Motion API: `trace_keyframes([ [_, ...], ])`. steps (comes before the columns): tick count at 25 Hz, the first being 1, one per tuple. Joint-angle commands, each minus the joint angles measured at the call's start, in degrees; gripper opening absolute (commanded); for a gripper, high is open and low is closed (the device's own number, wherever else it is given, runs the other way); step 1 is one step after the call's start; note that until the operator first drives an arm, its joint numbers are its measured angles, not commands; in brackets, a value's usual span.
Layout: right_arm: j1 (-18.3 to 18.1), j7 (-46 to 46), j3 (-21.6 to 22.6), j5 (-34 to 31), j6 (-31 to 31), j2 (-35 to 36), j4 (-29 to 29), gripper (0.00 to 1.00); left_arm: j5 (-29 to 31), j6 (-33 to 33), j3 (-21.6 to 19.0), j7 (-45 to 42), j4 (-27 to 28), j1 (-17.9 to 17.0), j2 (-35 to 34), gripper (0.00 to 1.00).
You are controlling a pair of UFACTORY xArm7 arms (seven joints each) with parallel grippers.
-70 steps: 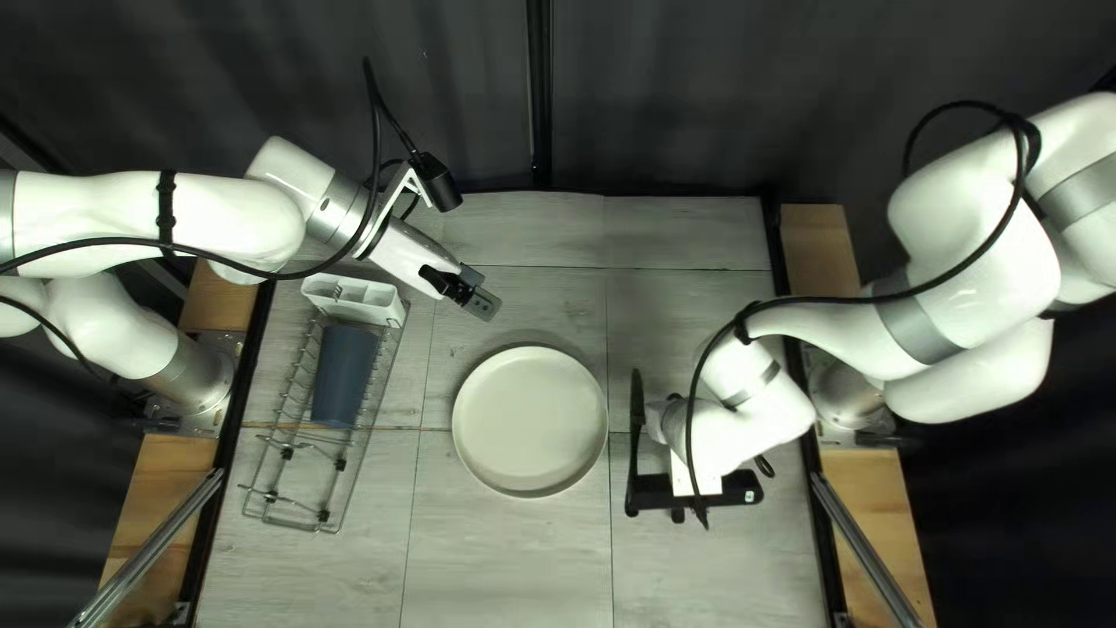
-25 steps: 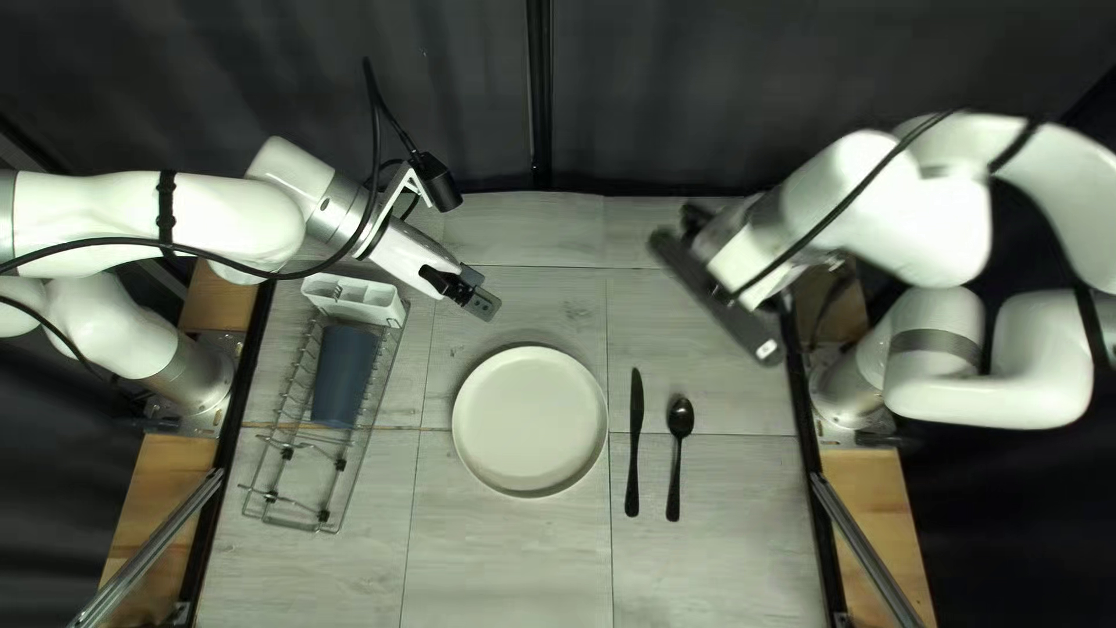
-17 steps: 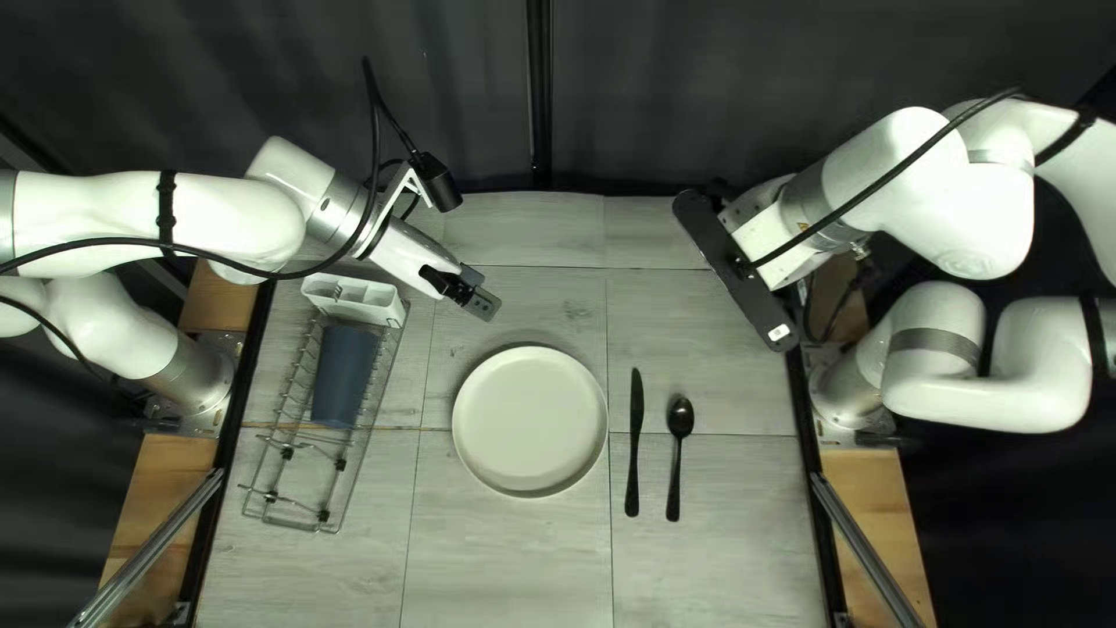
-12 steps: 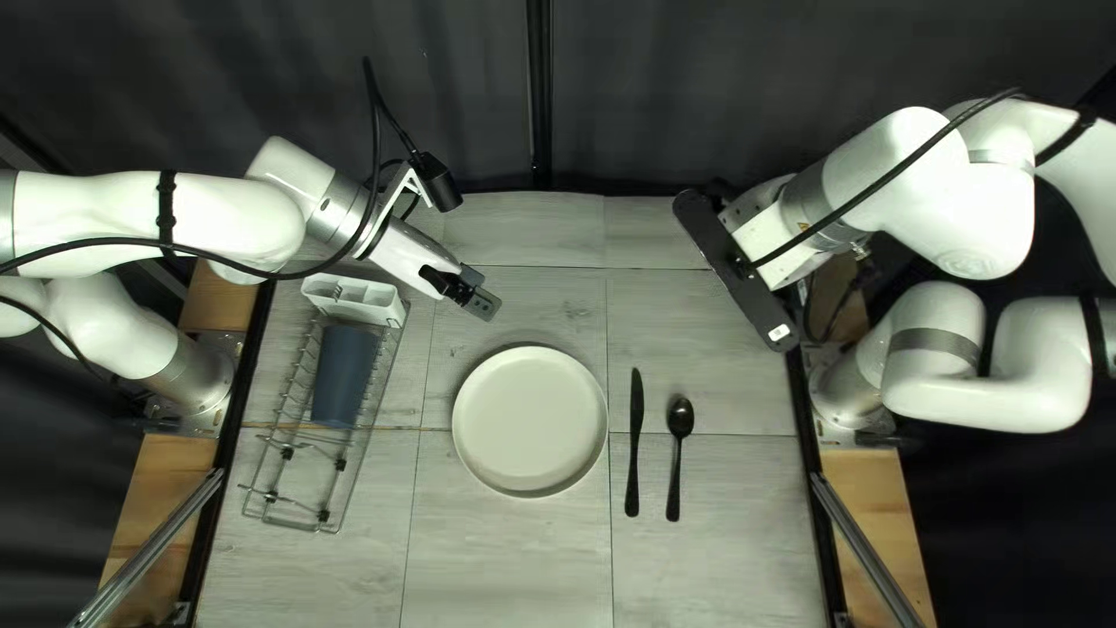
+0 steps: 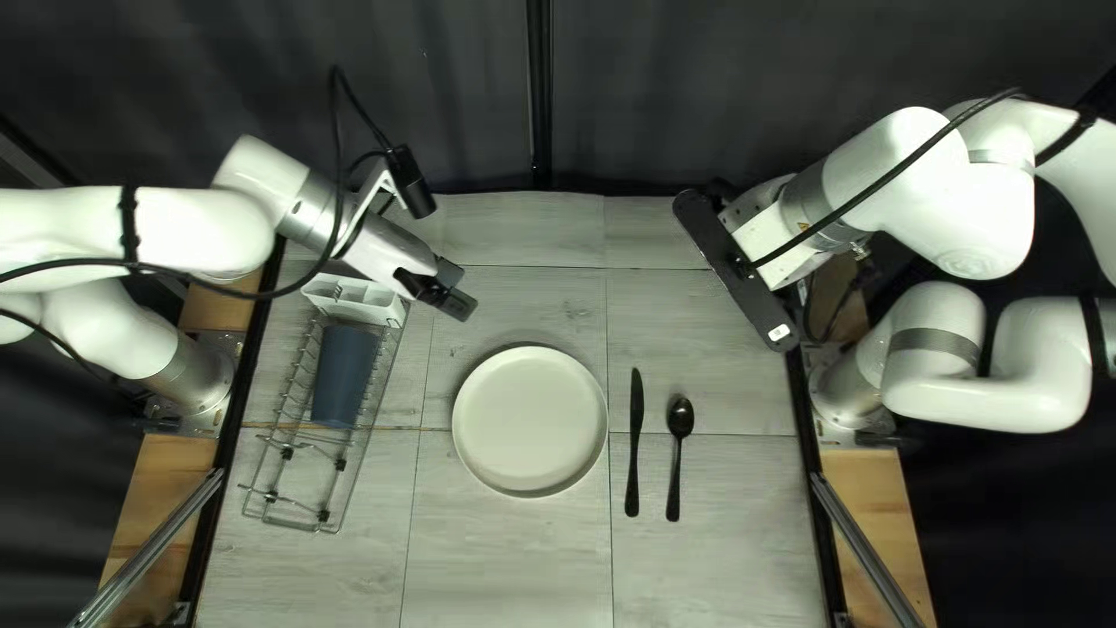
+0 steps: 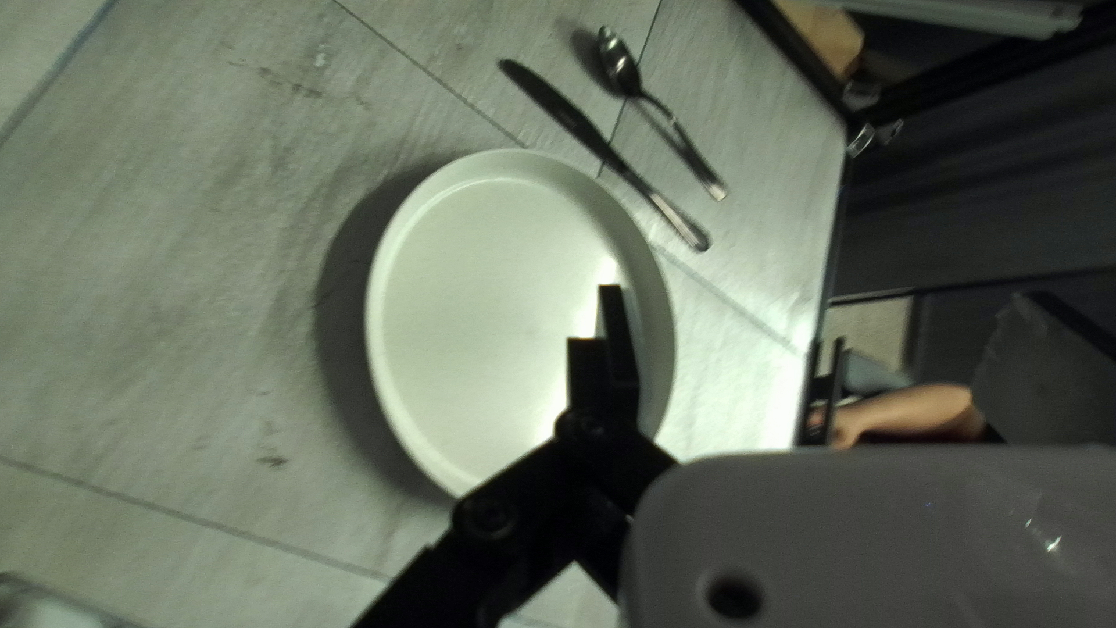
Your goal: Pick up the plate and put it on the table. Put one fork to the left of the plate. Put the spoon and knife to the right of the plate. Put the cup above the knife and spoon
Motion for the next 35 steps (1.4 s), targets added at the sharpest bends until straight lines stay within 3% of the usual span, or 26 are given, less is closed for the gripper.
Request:
trace_keyframes([
  [1,0.0,0.0,0.0,0.0,0.0,0.0,0.0,1.0,9.0,3.1,-2.0,-3.7,0.8,1.7,-2.8,1.0],
  [6,0.0,0.0,0.0,0.0,0.0,0.0,0.0,1.0,25.5,15.0,-6.0,-15.9,4.9,6.3,-8.7,1.0],
  [10,0.0,0.0,0.0,0.0,0.0,0.0,0.0,1.0,31.7,22.7,-7.8,-23.1,6.8,6.6,-13.9,1.0],
  [22,0.0,0.0,0.0,0.0,0.0,0.0,0.0,1.0,31.1,22.5,-7.4,-23.3,5.8,6.5,-14.2,1.0],
  [28,0.0,0.0,0.0,0.0,0.0,0.0,0.0,1.0,34.1,25.8,-9.4,-30.0,3.8,8.3,-17.9,1.0],
  [35,0.0,0.0,0.0,0.0,0.0,0.0,0.0,1.0,38.3,29.6,-11.6,-34.2,4.4,11.9,-17.5,1.0],
])
